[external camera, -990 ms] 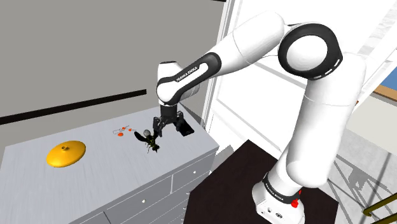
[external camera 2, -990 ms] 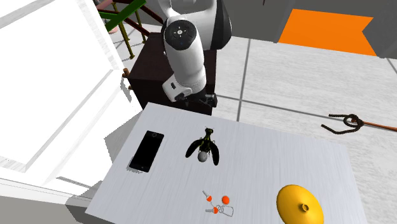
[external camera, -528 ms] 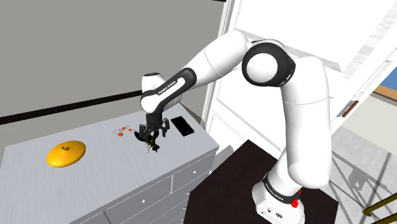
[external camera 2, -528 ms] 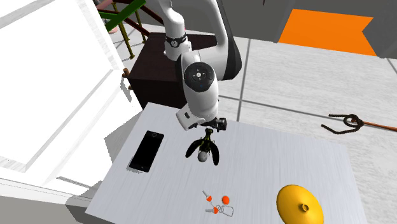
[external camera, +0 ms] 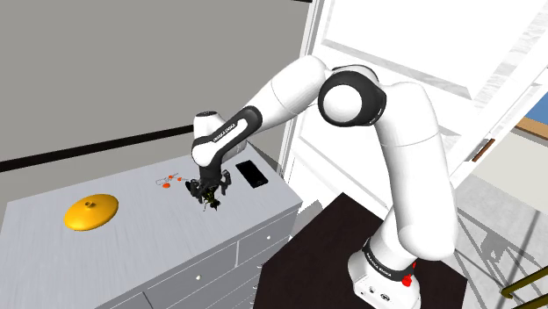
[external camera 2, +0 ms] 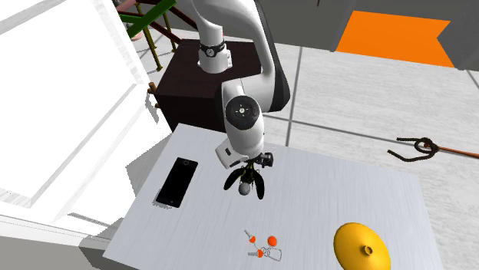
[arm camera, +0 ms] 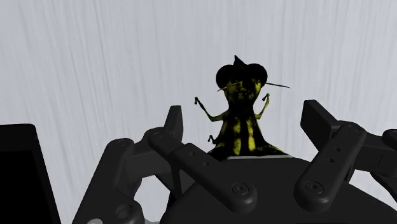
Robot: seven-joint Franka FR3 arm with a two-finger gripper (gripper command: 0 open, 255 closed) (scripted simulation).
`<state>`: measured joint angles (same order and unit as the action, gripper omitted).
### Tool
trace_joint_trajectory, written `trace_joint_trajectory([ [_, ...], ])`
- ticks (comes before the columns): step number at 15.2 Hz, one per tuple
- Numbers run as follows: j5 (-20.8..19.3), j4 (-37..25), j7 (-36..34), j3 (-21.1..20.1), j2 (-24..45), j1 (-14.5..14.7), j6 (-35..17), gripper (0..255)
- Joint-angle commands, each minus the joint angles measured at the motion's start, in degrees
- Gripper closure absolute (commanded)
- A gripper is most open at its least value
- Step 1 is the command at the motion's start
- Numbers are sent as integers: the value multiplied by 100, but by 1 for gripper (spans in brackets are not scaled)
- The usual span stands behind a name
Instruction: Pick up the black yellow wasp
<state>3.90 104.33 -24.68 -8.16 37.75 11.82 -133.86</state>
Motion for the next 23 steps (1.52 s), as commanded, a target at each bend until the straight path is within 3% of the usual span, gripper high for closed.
trace_joint_trajectory([
  [1, -3, 1, 0, 3, 65, 8, -67, 0],
  [2, -3, 0, 0, 3, 65, 8, -66, 0],
  [3, -4, -9, -6, 2, 70, 13, -62, 255],
  [12, -3, 0, 0, 3, 65, 8, -66, 255],
  [23, 39, 73, -40, -39, -571, -34, 492, 255],
])
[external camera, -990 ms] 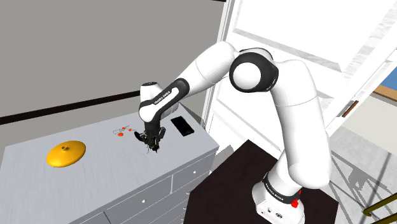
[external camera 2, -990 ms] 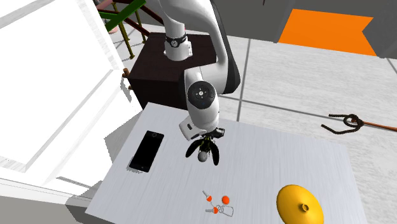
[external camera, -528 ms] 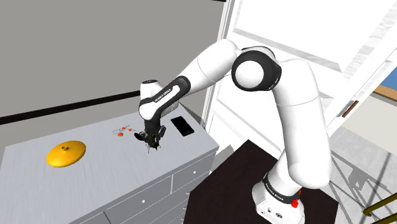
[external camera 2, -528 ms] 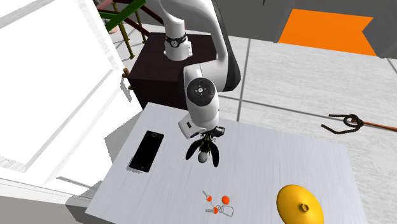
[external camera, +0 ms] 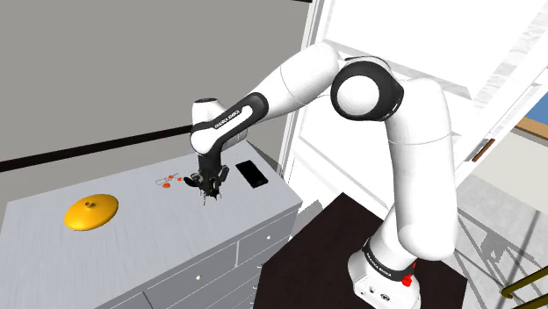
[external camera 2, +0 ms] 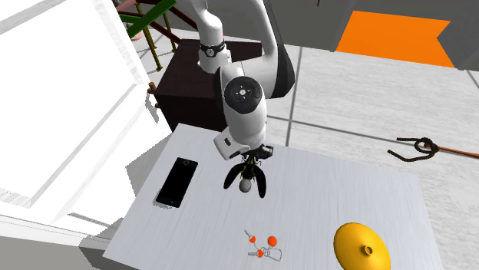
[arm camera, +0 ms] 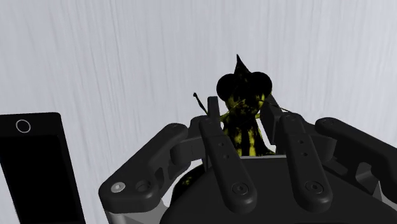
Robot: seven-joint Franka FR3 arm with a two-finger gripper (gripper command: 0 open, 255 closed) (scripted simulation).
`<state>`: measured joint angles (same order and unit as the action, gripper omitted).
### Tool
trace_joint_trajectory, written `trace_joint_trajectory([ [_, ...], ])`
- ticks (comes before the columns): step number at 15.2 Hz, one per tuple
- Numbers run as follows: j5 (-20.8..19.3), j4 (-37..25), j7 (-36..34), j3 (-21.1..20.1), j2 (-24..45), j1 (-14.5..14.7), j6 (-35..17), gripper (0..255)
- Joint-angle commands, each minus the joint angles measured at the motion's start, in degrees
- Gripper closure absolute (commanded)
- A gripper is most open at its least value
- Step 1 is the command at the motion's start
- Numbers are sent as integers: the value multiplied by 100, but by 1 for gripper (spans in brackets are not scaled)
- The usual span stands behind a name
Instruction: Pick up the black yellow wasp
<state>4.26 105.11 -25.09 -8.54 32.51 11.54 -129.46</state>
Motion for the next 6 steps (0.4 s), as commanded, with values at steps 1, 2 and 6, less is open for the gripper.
trace_joint_trajectory([
  [1, 6, -5, -3, -5, -101, -10, 106, 255],
  [2, 10, -7, -7, -9, -154, -13, 160, 255],
  [6, 18, -18, -15, -15, -264, -20, 281, 255],
])
